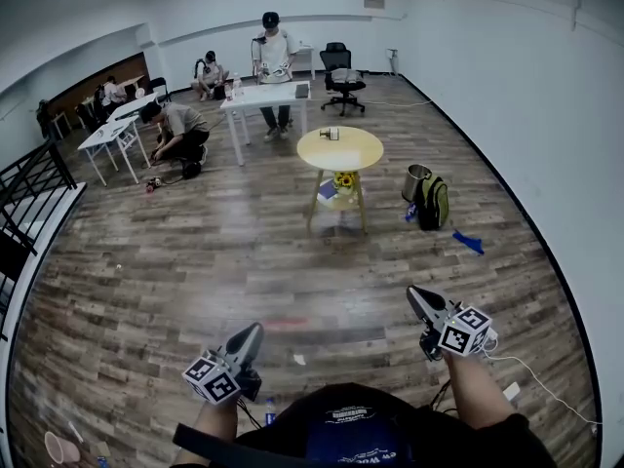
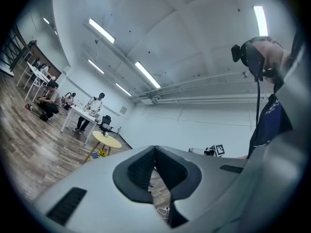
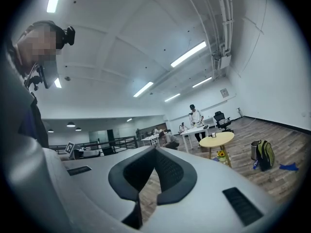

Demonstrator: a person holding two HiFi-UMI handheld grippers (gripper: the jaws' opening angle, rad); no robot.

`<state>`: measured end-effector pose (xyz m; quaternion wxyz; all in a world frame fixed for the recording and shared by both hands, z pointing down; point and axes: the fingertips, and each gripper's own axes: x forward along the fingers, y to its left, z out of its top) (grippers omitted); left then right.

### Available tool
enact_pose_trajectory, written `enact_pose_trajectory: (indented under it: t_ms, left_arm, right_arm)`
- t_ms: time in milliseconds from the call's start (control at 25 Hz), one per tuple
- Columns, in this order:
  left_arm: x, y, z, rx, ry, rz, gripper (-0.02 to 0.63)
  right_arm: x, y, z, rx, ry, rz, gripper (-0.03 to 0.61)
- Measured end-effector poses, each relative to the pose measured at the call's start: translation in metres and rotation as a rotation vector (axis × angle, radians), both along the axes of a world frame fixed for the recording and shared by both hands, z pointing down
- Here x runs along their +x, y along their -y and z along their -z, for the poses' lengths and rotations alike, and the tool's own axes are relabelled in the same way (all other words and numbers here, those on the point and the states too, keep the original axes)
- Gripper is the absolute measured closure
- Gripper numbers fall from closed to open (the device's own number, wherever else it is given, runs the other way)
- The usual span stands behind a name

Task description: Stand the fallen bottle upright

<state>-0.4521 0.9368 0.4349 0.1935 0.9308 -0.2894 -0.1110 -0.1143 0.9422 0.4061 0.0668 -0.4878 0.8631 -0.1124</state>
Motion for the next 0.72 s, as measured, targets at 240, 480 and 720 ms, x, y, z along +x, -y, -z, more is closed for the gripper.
enact_pose_trajectory:
  t_ms: [240, 480, 720]
  left_arm:
    - [0.013, 0.018, 0.0, -0.007, 0.006, -0.016, 0.603]
    - [0.048, 0.047, 0.001, -0.001, 0.033, -0.004, 0.603]
    - [0.126, 0.099, 0.012, -0.003, 0.028, 0.032, 0.603]
  right_arm:
    - [0.009, 0.022, 0.001, 0.001, 0.008, 0.0, 0.572]
    - [0.044, 0.066, -0.008, 0.005, 0.031, 0.026, 0.574]
    - [0.112, 0.132, 0.0, 0.02, 0.045, 0.083, 0.572]
